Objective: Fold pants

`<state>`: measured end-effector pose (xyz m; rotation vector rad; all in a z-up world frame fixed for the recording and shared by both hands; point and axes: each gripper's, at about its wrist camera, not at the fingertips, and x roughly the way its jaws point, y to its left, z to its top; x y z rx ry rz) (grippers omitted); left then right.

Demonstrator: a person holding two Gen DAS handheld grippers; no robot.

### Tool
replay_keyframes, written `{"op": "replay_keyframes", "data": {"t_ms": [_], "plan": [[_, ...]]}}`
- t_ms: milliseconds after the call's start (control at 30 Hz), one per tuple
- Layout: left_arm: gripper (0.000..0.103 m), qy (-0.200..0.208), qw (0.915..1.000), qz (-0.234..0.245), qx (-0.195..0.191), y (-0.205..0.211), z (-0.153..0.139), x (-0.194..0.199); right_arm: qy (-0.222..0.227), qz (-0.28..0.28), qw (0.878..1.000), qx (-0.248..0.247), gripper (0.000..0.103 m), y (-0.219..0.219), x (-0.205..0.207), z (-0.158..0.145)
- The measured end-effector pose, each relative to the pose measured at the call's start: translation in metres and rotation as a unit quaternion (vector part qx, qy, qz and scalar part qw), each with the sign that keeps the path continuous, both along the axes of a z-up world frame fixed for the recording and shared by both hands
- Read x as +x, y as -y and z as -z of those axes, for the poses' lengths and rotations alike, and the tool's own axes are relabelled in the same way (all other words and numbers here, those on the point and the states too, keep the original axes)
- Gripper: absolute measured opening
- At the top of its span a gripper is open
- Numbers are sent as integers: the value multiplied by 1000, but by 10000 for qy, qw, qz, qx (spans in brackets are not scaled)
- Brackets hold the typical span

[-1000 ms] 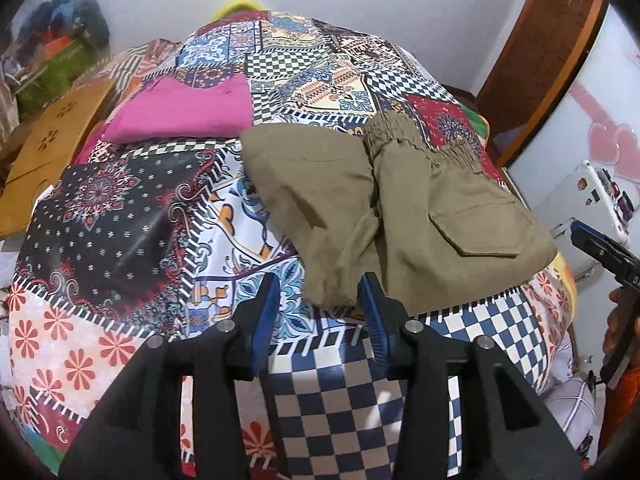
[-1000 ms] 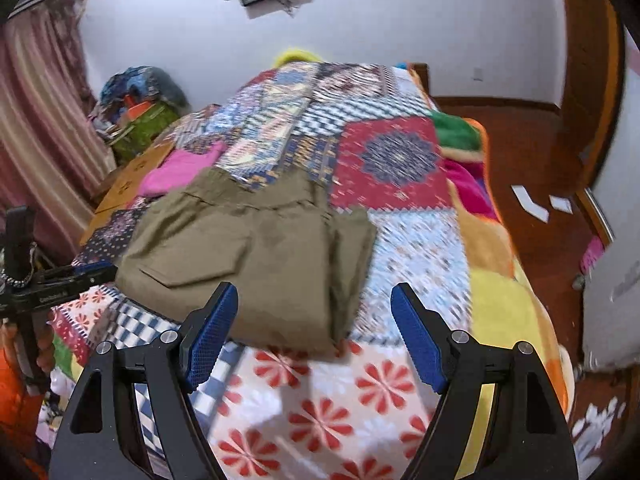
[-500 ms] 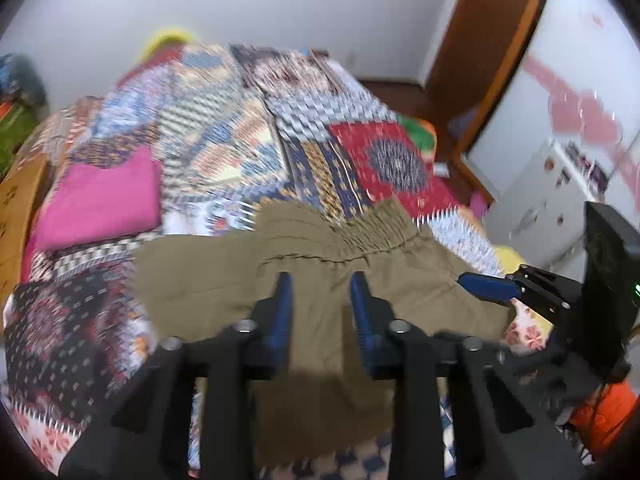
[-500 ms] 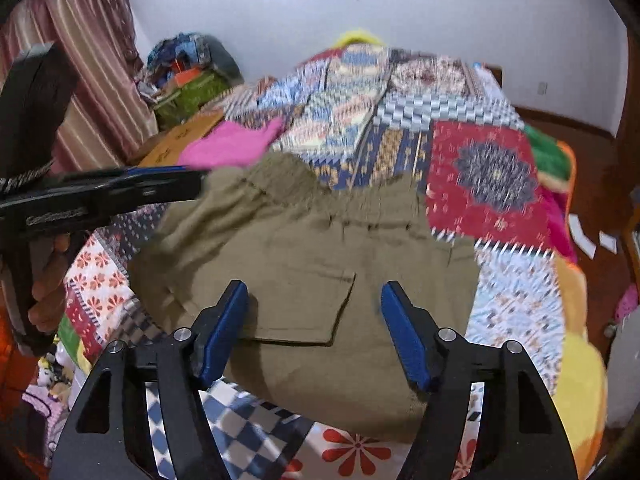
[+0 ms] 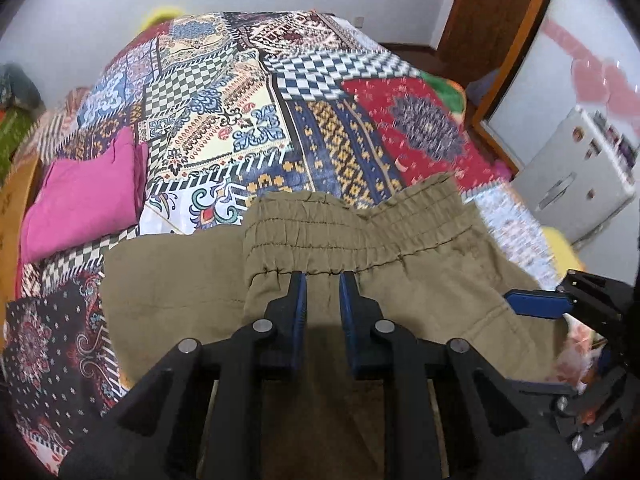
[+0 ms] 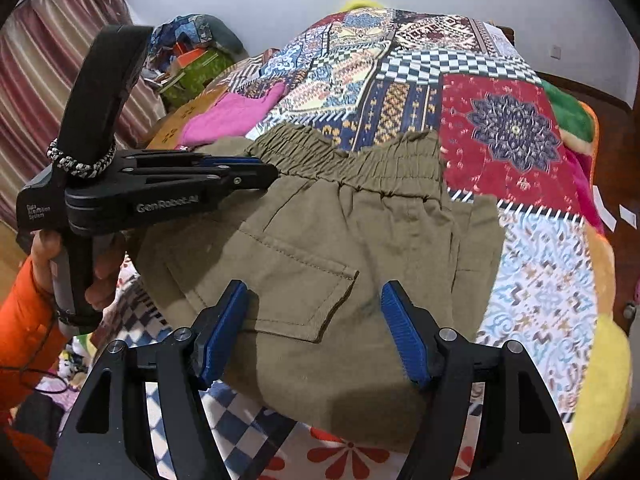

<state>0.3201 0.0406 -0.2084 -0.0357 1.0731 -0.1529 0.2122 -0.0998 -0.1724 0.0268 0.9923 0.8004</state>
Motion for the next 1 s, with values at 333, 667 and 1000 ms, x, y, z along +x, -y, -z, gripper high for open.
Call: {"op": "replay_keyframes", "data": {"t_ms": [333,667,1000], "plan": [[20,174,9978,-606,-183,-50,-20,-4,617,388,9967,-366,66,-14,60,-17],[35,-171,9967,-778,-123,-66,3,-2,165,376,9958,-821,65,-22,81,10],[82,450,9921,-1164,-109,-100,-47,-46,728,673,9944,-361,70,25,47,-43]]}}
